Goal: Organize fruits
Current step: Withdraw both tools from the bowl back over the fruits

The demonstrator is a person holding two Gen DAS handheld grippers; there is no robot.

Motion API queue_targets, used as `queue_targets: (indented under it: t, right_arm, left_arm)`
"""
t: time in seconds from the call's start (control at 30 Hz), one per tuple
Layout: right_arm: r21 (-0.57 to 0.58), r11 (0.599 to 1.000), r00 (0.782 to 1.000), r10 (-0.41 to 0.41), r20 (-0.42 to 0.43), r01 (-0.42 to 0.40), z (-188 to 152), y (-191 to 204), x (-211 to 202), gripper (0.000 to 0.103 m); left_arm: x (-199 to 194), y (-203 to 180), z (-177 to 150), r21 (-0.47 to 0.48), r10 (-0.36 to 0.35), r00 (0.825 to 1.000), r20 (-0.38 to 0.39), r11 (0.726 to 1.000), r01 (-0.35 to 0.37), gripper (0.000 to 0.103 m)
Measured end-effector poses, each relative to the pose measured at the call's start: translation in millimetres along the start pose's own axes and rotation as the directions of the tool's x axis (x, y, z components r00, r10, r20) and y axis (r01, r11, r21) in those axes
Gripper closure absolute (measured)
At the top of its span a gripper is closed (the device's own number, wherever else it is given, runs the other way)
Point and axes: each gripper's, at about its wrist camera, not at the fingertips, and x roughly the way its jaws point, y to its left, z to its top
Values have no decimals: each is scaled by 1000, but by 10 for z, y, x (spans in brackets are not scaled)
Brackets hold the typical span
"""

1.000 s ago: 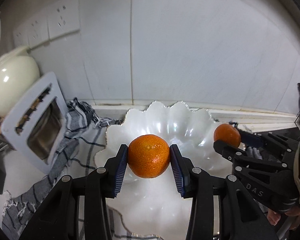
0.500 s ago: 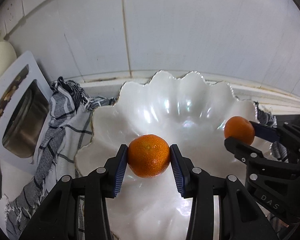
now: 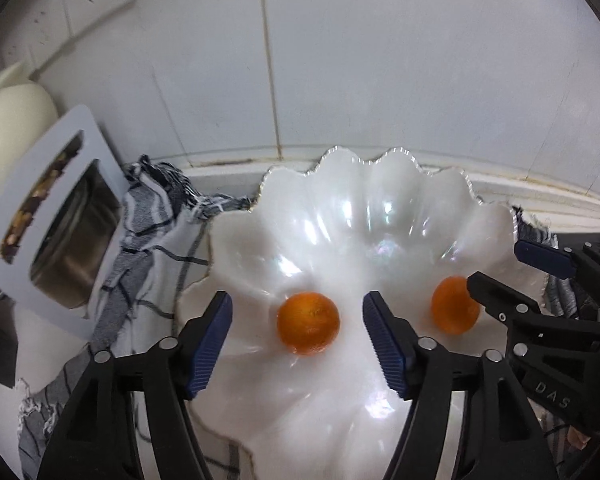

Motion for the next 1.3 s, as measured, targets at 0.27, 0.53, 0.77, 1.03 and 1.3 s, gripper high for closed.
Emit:
queue_targets:
  t: [0.27, 0.53, 0.77, 1.03, 1.3]
  right_arm:
    - [29, 999, 998, 29, 60, -31, -99, -9, -443, 43]
    - [21, 999, 986, 33, 161, -37, -281, 48, -1063, 44]
    - [-1, 1000, 969, 8, 249, -8, -529, 152, -1516, 43]
    - [-29, 999, 949, -4, 316, 14, -833, 309, -1963, 43]
    - [-30, 999, 940, 21, 340, -12, -1123, 453, -2237, 43]
  left_arm:
    - [-582, 6, -105, -9, 29, 994, 108, 1000, -28, 22]
    - [-1161, 0, -312, -7, 32, 979, 203, 999, -31, 16]
    - [-1629, -40, -545, 9, 21, 964, 267, 1000, -25, 16]
    - [-2068, -42, -863, 16, -6, 948, 318, 1000, 1, 15]
    - [-2360, -9, -1214, 32, -32, 939, 344, 999, 23, 15]
